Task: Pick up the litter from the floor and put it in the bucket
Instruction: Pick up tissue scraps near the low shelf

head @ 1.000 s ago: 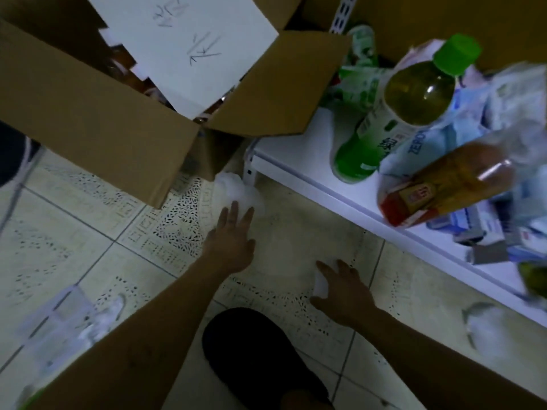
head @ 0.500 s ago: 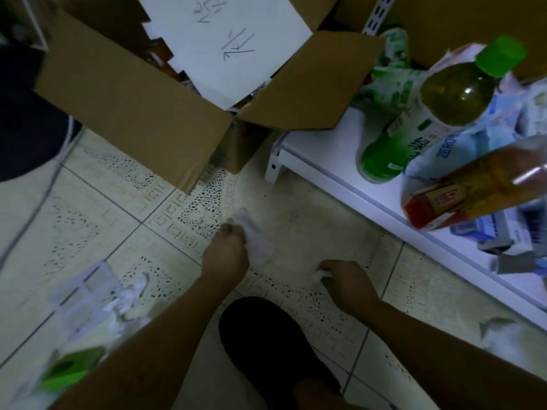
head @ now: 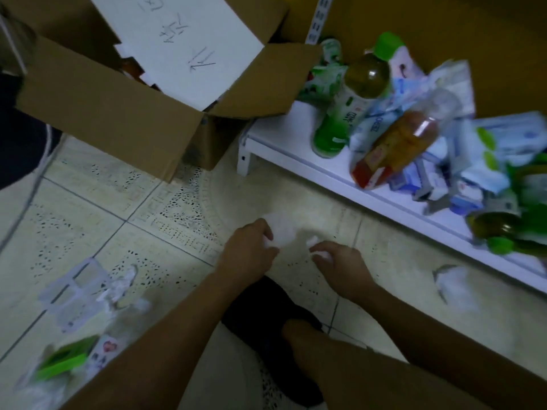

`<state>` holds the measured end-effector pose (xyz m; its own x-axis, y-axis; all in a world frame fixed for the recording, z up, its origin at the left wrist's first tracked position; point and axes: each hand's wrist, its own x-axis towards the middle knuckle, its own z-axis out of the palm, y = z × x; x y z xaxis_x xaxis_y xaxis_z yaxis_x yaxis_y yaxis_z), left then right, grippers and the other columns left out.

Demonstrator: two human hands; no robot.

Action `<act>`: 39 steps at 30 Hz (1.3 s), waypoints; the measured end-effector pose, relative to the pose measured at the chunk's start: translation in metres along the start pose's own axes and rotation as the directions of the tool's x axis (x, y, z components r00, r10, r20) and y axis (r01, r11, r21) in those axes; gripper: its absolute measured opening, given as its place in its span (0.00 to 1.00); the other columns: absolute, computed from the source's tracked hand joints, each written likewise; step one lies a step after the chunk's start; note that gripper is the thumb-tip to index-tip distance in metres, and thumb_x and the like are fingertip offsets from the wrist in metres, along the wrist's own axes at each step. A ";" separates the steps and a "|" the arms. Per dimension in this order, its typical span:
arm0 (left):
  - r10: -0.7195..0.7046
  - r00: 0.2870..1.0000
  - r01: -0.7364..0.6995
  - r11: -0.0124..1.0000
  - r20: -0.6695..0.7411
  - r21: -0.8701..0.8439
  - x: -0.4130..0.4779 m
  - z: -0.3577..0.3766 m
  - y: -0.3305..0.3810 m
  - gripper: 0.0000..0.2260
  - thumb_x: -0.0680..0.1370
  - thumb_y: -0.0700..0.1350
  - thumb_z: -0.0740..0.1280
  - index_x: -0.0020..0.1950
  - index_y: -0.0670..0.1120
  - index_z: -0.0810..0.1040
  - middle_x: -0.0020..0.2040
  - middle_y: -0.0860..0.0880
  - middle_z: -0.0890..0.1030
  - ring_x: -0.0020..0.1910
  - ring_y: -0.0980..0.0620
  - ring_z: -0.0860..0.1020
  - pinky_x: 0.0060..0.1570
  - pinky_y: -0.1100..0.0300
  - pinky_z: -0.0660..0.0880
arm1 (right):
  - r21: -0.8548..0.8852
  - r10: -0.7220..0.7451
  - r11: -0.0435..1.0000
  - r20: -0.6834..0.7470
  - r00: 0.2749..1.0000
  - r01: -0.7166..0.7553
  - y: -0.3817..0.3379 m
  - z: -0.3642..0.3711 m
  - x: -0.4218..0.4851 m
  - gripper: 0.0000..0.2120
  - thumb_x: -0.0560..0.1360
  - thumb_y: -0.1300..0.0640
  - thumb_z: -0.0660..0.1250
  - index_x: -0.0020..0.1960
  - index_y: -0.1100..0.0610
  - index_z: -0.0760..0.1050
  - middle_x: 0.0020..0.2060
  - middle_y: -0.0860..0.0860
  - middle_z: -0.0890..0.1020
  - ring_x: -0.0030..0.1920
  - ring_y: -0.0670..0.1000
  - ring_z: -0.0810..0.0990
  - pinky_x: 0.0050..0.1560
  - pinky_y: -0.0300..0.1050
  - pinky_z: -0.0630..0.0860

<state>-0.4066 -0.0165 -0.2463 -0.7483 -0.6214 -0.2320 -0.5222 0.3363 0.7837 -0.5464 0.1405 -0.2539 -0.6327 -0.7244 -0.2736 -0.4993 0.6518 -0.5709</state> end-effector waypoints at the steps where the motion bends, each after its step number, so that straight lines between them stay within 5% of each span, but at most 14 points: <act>1: 0.047 0.999 -0.047 0.999 0.015 -0.003 -0.003 0.005 0.007 0.05 0.74 0.40 0.68 0.46 0.45 0.73 0.44 0.44 0.80 0.40 0.49 0.77 0.36 0.59 0.73 | 0.018 0.007 1.000 -0.044 0.999 -0.006 0.008 -0.011 -0.012 0.11 0.78 0.58 0.65 0.57 0.55 0.81 0.54 0.50 0.84 0.49 0.43 0.80 0.51 0.34 0.76; 3: 0.122 0.992 -0.121 0.992 0.041 -0.030 -0.009 0.016 0.024 0.05 0.77 0.39 0.63 0.52 0.44 0.73 0.44 0.41 0.81 0.40 0.44 0.81 0.39 0.53 0.78 | 0.062 0.040 0.998 -0.127 0.991 -0.032 0.026 -0.037 -0.043 0.11 0.77 0.65 0.64 0.55 0.59 0.82 0.54 0.52 0.84 0.49 0.44 0.81 0.52 0.39 0.79; 5: 0.180 0.981 -0.176 0.983 0.069 -0.059 -0.015 0.029 0.049 0.08 0.79 0.41 0.62 0.58 0.45 0.72 0.45 0.41 0.80 0.40 0.44 0.82 0.40 0.48 0.80 | 0.035 0.073 0.997 -0.199 0.977 -0.068 0.044 -0.065 -0.080 0.13 0.76 0.66 0.63 0.60 0.60 0.78 0.51 0.50 0.82 0.45 0.44 0.79 0.43 0.29 0.77; 9: 0.293 0.944 -0.277 0.953 0.149 -0.122 -0.038 0.051 0.095 0.04 0.79 0.41 0.63 0.53 0.45 0.75 0.45 0.44 0.81 0.39 0.48 0.81 0.38 0.52 0.79 | -0.259 0.173 0.946 -0.114 0.978 -0.197 0.070 -0.131 -0.140 0.07 0.75 0.62 0.64 0.53 0.56 0.77 0.41 0.49 0.80 0.39 0.51 0.81 0.33 0.32 0.71; 13: 0.390 0.906 -0.377 0.920 0.166 -0.106 -0.053 0.062 0.126 0.02 0.76 0.42 0.67 0.45 0.48 0.78 0.39 0.51 0.80 0.35 0.57 0.78 0.34 0.65 0.70 | -0.479 0.328 0.828 -0.004 0.945 -0.290 0.088 -0.175 -0.140 0.06 0.75 0.55 0.66 0.46 0.56 0.80 0.46 0.55 0.83 0.46 0.55 0.80 0.46 0.45 0.75; 19: 0.332 0.925 -0.333 0.943 0.186 -0.024 -0.051 0.096 0.109 0.06 0.76 0.46 0.67 0.43 0.43 0.77 0.37 0.46 0.80 0.35 0.49 0.79 0.34 0.58 0.74 | -0.471 0.324 0.834 -0.005 0.946 -0.288 0.129 -0.143 -0.090 0.09 0.74 0.52 0.69 0.47 0.57 0.82 0.46 0.55 0.82 0.47 0.55 0.78 0.45 0.43 0.72; 22: 0.318 0.928 -0.325 0.946 0.194 0.002 -0.043 0.116 0.093 0.09 0.77 0.49 0.66 0.41 0.45 0.77 0.33 0.50 0.77 0.31 0.53 0.76 0.32 0.59 0.70 | -0.411 0.391 0.836 -0.017 0.920 -0.363 0.175 -0.119 -0.075 0.14 0.77 0.49 0.63 0.52 0.58 0.81 0.52 0.59 0.81 0.50 0.56 0.78 0.49 0.44 0.75; 25: 0.295 0.937 -0.297 0.955 0.186 -0.017 -0.040 0.128 0.079 0.06 0.78 0.51 0.65 0.42 0.52 0.76 0.30 0.58 0.72 0.30 0.64 0.70 0.31 0.64 0.62 | -0.420 0.473 0.785 -0.069 0.878 -0.456 0.214 -0.102 -0.062 0.20 0.78 0.45 0.58 0.66 0.52 0.74 0.70 0.59 0.68 0.68 0.60 0.68 0.66 0.55 0.69; 28: 0.248 0.947 -0.259 0.966 0.202 0.025 -0.038 0.137 0.067 0.09 0.79 0.49 0.62 0.41 0.49 0.76 0.33 0.54 0.76 0.32 0.57 0.73 0.32 0.63 0.66 | -0.399 0.538 0.740 -0.132 0.833 -0.541 0.243 -0.100 -0.049 0.22 0.78 0.44 0.60 0.69 0.52 0.71 0.72 0.60 0.63 0.71 0.62 0.63 0.70 0.61 0.64; 31: 0.151 0.965 -0.168 0.984 0.213 0.061 -0.037 0.135 0.054 0.09 0.79 0.48 0.62 0.44 0.46 0.79 0.37 0.49 0.79 0.34 0.53 0.76 0.30 0.68 0.69 | -0.272 0.416 0.848 -0.192 0.889 -0.456 0.245 -0.096 -0.043 0.16 0.74 0.48 0.68 0.55 0.58 0.78 0.61 0.58 0.73 0.60 0.60 0.74 0.62 0.51 0.71; 33: 0.074 0.978 -0.085 0.995 0.195 0.052 -0.037 0.127 0.043 0.05 0.77 0.46 0.66 0.44 0.47 0.79 0.37 0.51 0.79 0.33 0.55 0.76 0.26 0.75 0.67 | -0.225 0.373 0.883 -0.196 0.907 -0.412 0.232 -0.084 -0.038 0.14 0.75 0.51 0.66 0.57 0.57 0.78 0.60 0.58 0.77 0.58 0.59 0.77 0.58 0.47 0.72; 35: 0.006 0.989 -0.011 0.999 0.145 0.036 -0.041 0.114 0.032 0.04 0.73 0.44 0.71 0.42 0.47 0.77 0.37 0.53 0.77 0.35 0.57 0.75 0.27 0.75 0.66 | -0.247 0.364 0.894 -0.090 0.927 -0.375 0.207 -0.064 -0.032 0.10 0.77 0.55 0.63 0.53 0.54 0.81 0.51 0.58 0.82 0.52 0.53 0.81 0.50 0.46 0.75; 37: -0.012 0.995 0.008 0.999 0.096 0.042 -0.047 0.100 0.023 0.08 0.70 0.44 0.74 0.41 0.47 0.75 0.37 0.52 0.75 0.36 0.54 0.74 0.28 0.70 0.65 | -0.161 0.244 0.960 0.091 0.965 -0.228 0.166 -0.046 -0.027 0.16 0.78 0.63 0.60 0.41 0.49 0.82 0.38 0.53 0.82 0.39 0.41 0.81 0.41 0.35 0.74; 39: -0.015 1.000 0.014 0.997 0.018 0.070 -0.056 0.079 0.018 0.10 0.70 0.44 0.74 0.40 0.47 0.72 0.34 0.52 0.73 0.33 0.53 0.73 0.25 0.70 0.63 | -0.096 0.030 0.995 0.159 0.987 -0.015 0.118 -0.031 -0.024 0.14 0.79 0.65 0.60 0.47 0.55 0.84 0.42 0.51 0.83 0.42 0.44 0.81 0.47 0.40 0.76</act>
<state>-0.4061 0.0805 -0.2646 -0.7478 -0.6132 -0.2543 -0.5596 0.3762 0.7385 -0.6080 0.2416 -0.2906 -0.5454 -0.7311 -0.4099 -0.5443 0.6808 -0.4901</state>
